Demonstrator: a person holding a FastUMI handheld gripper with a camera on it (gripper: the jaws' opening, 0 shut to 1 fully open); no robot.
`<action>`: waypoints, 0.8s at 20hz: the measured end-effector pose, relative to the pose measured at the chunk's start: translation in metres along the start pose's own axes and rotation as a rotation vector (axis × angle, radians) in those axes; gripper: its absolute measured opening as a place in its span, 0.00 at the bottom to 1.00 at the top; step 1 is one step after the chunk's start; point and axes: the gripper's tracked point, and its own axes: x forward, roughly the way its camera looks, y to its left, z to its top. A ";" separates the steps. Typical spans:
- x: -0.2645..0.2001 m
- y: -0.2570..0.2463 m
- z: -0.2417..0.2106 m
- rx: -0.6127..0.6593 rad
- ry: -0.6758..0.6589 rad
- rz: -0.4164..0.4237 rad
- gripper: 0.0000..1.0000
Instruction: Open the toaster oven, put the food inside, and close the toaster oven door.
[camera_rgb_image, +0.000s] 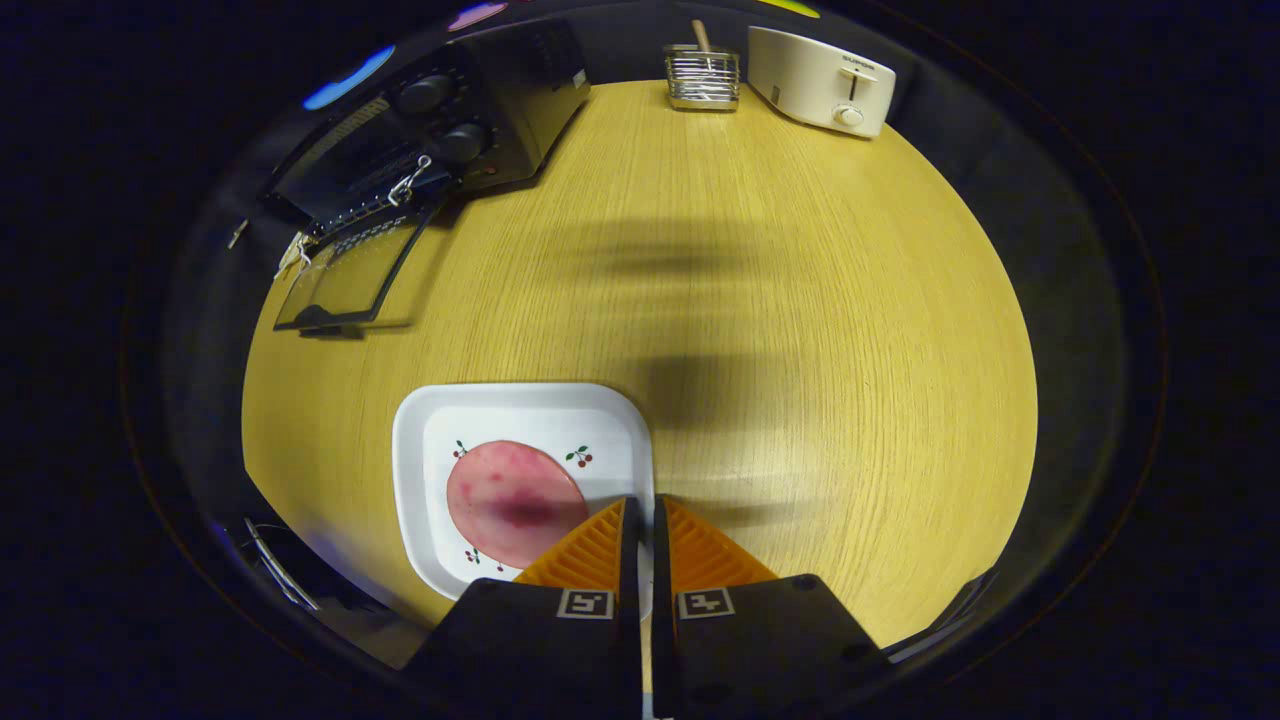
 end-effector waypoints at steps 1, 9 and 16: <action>-0.003 0.000 0.005 0.062 -0.001 0.047 0.09; -0.006 0.010 -0.011 0.502 0.048 0.335 0.05; -0.030 0.021 0.000 0.746 -0.045 0.482 0.05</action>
